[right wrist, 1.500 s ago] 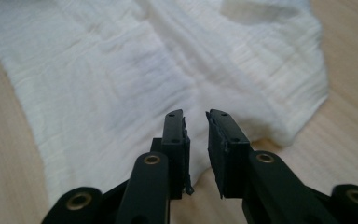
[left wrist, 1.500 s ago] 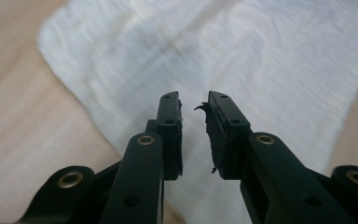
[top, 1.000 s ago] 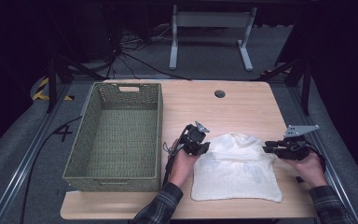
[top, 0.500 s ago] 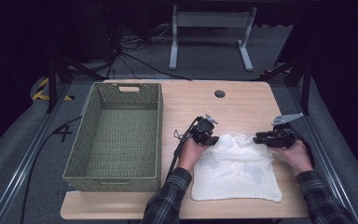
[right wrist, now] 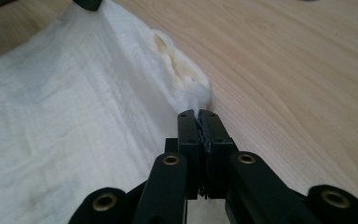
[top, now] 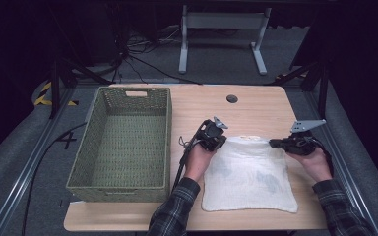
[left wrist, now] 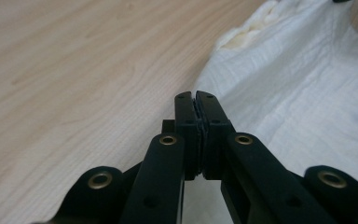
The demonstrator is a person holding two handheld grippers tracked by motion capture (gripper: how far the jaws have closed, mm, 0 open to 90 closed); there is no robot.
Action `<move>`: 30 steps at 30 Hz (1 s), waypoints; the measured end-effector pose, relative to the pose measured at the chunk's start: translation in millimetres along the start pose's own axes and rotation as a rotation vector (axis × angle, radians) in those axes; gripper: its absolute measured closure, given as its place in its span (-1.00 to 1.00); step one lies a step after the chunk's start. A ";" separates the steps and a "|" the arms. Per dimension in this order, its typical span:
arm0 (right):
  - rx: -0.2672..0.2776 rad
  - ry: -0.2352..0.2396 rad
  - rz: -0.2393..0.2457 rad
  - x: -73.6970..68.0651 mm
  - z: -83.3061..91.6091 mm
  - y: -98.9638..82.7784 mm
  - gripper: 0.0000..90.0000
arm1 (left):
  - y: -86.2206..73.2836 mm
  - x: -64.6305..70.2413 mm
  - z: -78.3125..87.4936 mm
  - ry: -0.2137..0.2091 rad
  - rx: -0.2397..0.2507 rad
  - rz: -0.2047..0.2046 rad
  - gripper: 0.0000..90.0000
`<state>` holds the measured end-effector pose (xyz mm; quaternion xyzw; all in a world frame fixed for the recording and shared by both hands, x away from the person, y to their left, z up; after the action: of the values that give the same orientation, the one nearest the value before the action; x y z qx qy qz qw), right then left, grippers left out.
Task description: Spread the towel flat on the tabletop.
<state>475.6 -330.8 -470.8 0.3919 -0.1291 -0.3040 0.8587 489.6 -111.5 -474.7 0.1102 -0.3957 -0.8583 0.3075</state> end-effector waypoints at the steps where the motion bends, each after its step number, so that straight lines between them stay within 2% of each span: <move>1: 0.009 -0.006 0.011 -2.8 2.7 2.9 0.96 | 2.0 1.6 5.7 0.012 0.009 -0.013 0.96; 5: 0.016 -0.014 0.071 -20.9 12.5 7.9 0.96 | 0.8 21.9 26.0 0.026 0.017 -0.086 0.96; 6: 0.015 -0.017 0.083 -25.4 14.7 6.7 0.96 | -1.7 27.6 29.5 0.026 0.015 -0.098 0.96; 7: 0.015 -0.017 0.083 -25.4 14.7 6.7 0.96 | -1.7 27.6 29.5 0.026 0.015 -0.098 0.96; 9: 0.002 -0.016 0.104 -36.4 19.7 1.0 0.96 | -8.9 40.1 36.4 0.017 0.013 -0.122 0.96; 13: -0.029 0.004 0.127 -59.9 25.0 -16.3 0.96 | -29.2 64.2 43.2 -0.012 -0.016 -0.167 0.96; 18: -0.095 0.029 0.130 -79.2 23.8 -40.1 0.96 | -62.1 89.7 40.9 -0.062 -0.088 -0.186 0.96; 22: -0.151 0.048 0.123 -87.5 19.5 -57.6 0.93 | -82.3 98.0 33.6 -0.106 -0.142 -0.171 0.94; 24: -0.188 0.061 0.107 -89.4 16.4 -66.3 0.89 | -92.2 100.0 28.4 -0.125 -0.176 -0.167 0.85; 26: -0.201 0.071 0.101 -89.8 15.3 -70.0 0.82 | -91.1 100.1 29.9 -0.133 -0.162 -0.155 0.73; 29: -0.175 0.076 0.096 -89.4 18.4 -66.9 0.75 | -83.0 96.3 39.3 -0.124 -0.129 -0.146 0.64; 30: -0.163 0.077 0.093 -89.2 20.2 -65.1 0.74 | -77.3 92.3 45.7 -0.114 -0.102 -0.137 0.63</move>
<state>369.1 -320.3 -504.9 0.3255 -0.0890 -0.2582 0.9052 363.2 -101.9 -497.2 0.0723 -0.3600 -0.9011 0.2305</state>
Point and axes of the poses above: each handheld gripper's, and its own axes: z roughly backward along the jaws, y roughly out of its top, x roughly to its right, the point moved 9 cm from there along -z, roughly forward along the jaws
